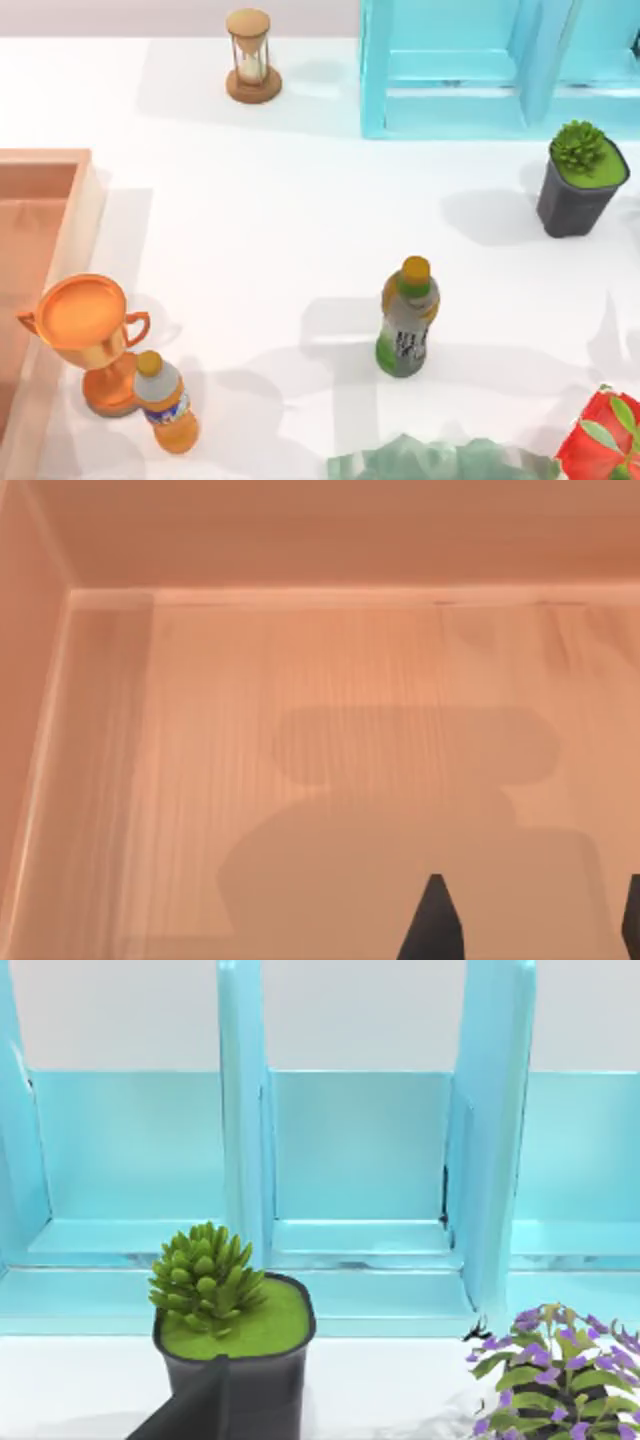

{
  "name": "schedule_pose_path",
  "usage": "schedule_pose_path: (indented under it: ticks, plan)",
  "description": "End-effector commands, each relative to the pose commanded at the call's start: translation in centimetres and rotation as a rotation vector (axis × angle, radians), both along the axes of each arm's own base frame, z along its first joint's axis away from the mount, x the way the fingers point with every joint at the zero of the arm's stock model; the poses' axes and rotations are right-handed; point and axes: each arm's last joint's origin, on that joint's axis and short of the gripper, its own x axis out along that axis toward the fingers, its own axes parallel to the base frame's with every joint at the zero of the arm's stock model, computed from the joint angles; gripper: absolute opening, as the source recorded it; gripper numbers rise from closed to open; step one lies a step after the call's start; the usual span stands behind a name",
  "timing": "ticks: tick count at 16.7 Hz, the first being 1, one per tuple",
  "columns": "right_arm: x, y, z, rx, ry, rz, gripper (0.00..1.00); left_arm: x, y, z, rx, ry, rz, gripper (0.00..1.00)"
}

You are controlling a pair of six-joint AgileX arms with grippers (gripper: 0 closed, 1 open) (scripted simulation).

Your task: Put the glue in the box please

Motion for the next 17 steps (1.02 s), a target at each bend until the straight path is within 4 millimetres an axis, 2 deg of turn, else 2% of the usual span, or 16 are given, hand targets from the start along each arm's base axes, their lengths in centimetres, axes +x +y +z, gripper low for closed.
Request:
schedule_pose_path:
  ticks: [2,6,17]
  plan:
    - [0.0,0.0,0.0,0.0,0.0,0.0,1.0,0.4,-0.23,-0.78,-0.006,0.011,0.0,0.0]
    - [0.0,0.0,0.0,0.0,0.0,0.0,1.0,0.43,-0.26,-0.84,-0.007,0.012,0.0,0.0]
    - [0.0,0.0,0.0,0.0,0.0,0.0,1.0,0.43,-0.26,-0.84,-0.007,0.012,0.0,0.83]
